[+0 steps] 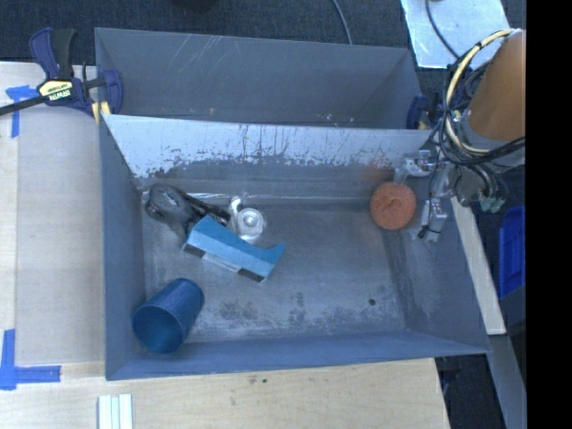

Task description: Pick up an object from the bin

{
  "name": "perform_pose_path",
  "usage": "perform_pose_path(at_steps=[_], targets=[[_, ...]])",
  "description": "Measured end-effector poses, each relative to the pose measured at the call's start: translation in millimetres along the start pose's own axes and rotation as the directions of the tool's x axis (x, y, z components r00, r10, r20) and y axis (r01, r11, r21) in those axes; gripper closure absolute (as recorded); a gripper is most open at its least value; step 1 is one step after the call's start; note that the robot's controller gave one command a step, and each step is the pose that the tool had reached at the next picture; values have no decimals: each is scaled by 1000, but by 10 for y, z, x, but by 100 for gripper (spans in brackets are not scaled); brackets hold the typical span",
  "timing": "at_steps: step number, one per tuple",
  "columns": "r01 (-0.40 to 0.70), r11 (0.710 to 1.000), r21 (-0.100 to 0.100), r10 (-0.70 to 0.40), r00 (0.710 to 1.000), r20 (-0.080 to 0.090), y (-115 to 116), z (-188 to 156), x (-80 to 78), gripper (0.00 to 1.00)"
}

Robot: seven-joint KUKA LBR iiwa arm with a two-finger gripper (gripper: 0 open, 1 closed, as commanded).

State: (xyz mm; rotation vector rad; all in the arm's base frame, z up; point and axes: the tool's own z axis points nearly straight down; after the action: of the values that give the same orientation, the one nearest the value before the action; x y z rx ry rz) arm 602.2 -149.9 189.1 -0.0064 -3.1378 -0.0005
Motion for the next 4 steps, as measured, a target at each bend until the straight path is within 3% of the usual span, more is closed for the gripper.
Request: perform_pose_path(at_steps=[1,2,3,4], targets=[[4,1000,1,-4,1000,8,6,-44,-19,0],[-78,997,-6,78,997,14,-31,1188,-136,0],[-240,971,-14,240,970,24,6,1156,-114,0],[-211,977,-9,211,977,1,-6,1157,-231,0]])
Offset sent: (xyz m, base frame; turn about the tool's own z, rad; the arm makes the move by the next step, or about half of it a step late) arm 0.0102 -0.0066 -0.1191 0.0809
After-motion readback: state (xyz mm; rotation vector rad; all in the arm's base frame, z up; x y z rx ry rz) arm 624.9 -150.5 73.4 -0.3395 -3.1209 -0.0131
